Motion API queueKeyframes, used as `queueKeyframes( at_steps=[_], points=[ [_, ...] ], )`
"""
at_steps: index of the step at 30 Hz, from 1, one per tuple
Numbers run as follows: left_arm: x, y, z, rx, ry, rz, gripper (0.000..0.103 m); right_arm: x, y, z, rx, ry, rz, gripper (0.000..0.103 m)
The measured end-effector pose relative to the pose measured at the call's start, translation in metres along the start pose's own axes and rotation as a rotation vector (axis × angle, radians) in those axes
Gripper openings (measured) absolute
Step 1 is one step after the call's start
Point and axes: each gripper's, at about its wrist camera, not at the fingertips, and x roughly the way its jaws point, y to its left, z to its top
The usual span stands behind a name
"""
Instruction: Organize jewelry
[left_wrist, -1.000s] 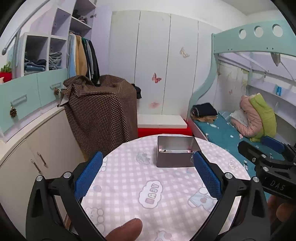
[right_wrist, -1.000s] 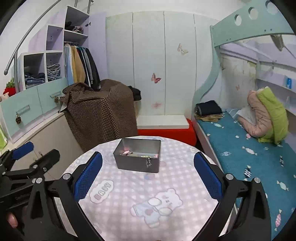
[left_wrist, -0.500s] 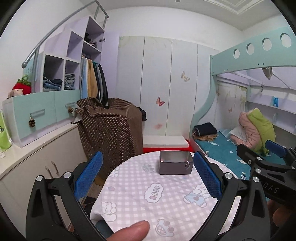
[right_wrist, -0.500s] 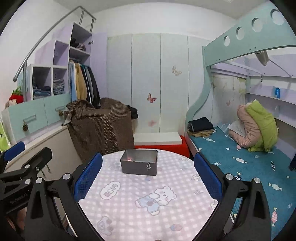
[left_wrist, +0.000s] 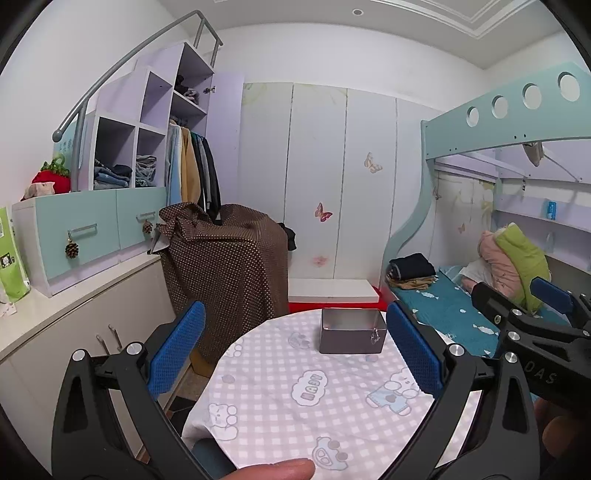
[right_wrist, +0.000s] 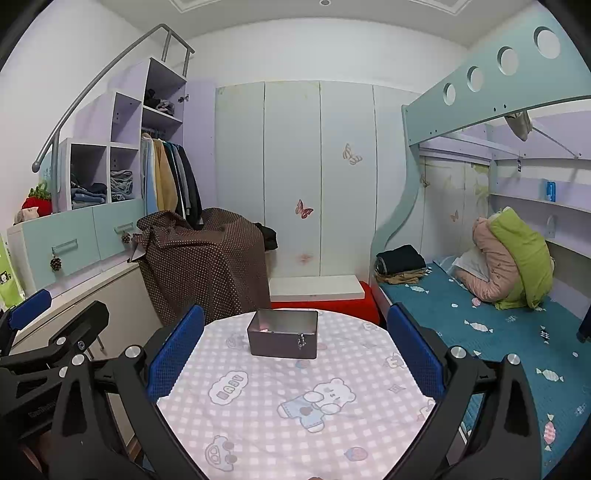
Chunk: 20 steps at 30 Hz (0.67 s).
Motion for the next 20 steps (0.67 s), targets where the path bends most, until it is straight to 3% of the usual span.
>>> queueKeyframes(
  at_steps=[20],
  points=[
    [0.0056, 0.0023, 0.0010, -0.002, 0.014, -0.020, 0.098, 0.0024, -0.0006, -0.0013, 0.009, 0.009, -0.009, 0.095]
  ],
)
